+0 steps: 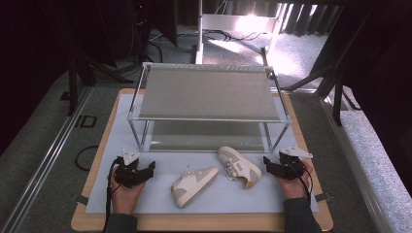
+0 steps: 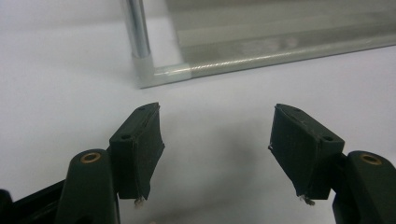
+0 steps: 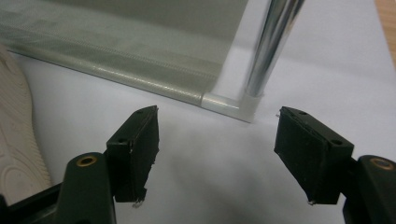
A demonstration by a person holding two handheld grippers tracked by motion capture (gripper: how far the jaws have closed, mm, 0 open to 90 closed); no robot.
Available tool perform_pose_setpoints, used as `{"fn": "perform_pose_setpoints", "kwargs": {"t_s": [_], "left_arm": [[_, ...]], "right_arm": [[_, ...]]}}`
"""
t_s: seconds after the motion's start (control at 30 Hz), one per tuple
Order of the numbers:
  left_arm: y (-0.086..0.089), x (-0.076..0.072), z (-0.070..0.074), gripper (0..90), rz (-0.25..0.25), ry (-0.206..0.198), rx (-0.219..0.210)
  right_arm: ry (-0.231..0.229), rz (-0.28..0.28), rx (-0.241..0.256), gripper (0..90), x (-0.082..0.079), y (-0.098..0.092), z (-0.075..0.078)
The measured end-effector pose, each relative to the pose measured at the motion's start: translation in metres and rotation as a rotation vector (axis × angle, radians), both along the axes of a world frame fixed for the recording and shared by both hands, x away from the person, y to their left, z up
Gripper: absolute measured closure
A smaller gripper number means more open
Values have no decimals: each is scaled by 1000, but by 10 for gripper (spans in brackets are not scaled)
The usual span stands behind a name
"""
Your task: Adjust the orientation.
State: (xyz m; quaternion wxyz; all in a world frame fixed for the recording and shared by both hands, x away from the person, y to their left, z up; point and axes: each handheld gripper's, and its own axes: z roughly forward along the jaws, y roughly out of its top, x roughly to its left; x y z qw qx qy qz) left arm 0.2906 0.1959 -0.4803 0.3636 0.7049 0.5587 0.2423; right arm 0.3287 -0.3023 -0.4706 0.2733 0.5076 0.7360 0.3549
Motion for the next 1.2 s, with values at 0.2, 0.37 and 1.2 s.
{"fn": "perform_pose_setpoints", "kwargs": {"t_s": [0.2, 0.37, 1.2], "left_arm": [[-1, -6, 9, 336, -28, -20, -43], [-3, -12, 20, 336, -58, -50, -75], [-71, -37, 40, 294, -356, -66, -90]], "right_arm": [[-5, -7, 11, 336, -5, -2, 1], [-22, 0, -20, 335, -9, 1, 3], [-93, 271, 12, 326, -40, 63, 55]]}}
